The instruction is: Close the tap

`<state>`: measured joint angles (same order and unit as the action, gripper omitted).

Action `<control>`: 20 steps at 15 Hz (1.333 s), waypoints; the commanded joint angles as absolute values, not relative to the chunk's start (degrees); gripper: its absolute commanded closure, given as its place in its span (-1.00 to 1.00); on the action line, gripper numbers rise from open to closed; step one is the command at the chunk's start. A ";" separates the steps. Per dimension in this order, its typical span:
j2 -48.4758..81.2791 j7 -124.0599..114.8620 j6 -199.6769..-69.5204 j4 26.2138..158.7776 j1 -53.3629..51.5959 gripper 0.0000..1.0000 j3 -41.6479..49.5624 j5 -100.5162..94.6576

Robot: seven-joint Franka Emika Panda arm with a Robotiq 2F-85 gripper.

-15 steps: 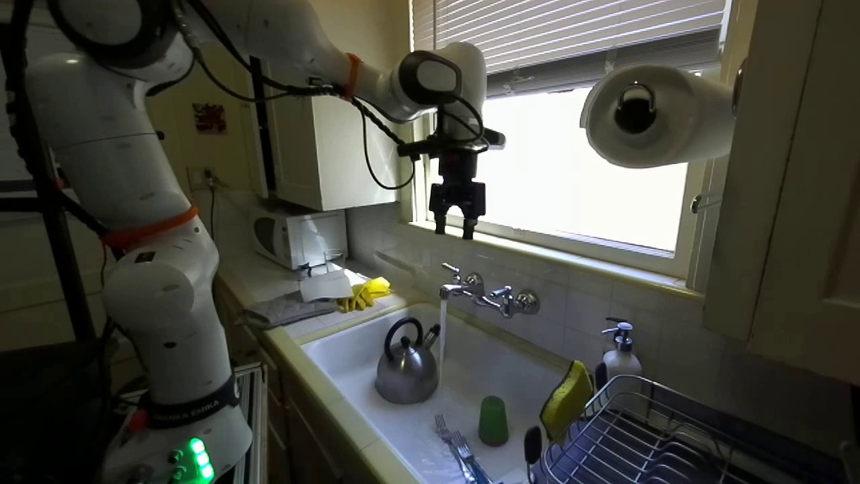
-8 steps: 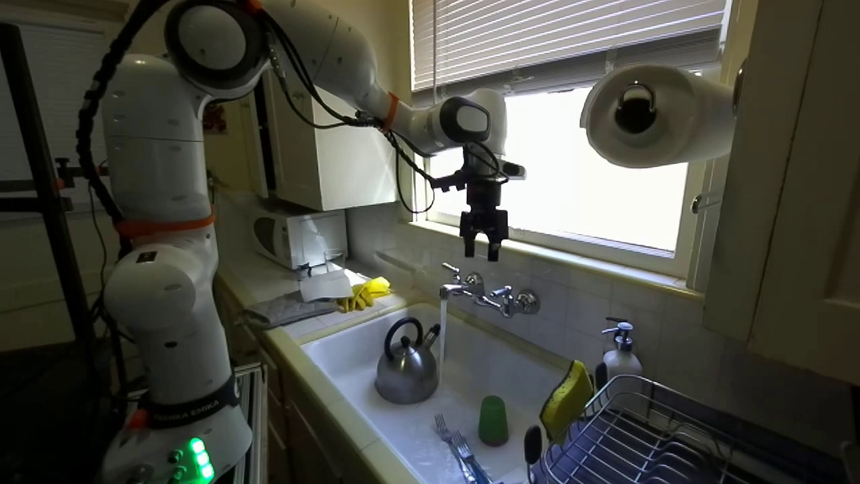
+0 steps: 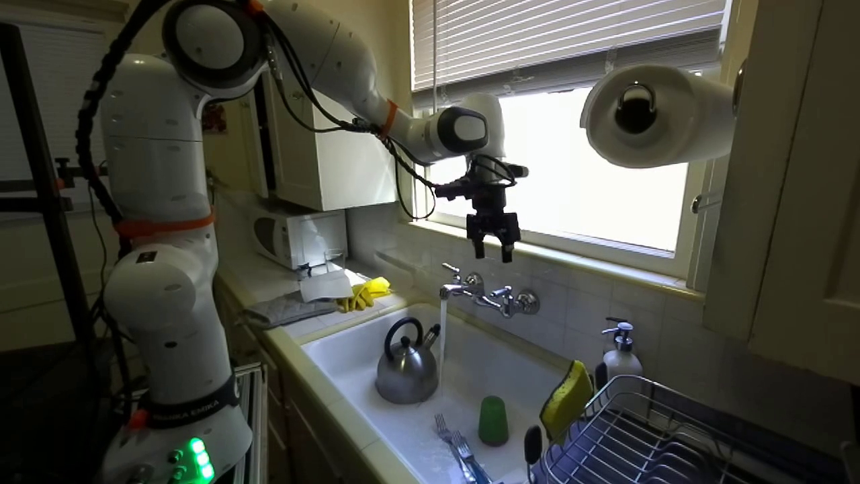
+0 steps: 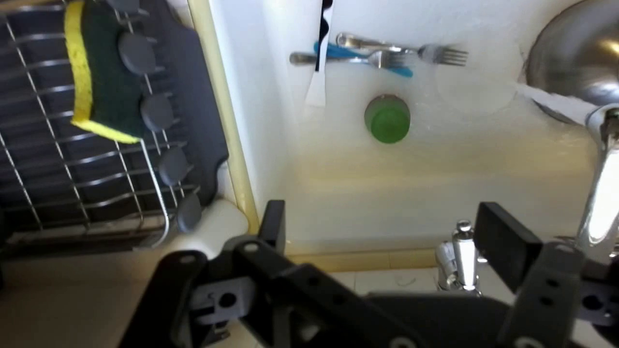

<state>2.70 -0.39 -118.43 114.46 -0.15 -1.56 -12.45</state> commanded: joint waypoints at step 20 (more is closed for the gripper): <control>16.01 23.01 -138.01 112.03 1.14 -1.00 -3.49 4.55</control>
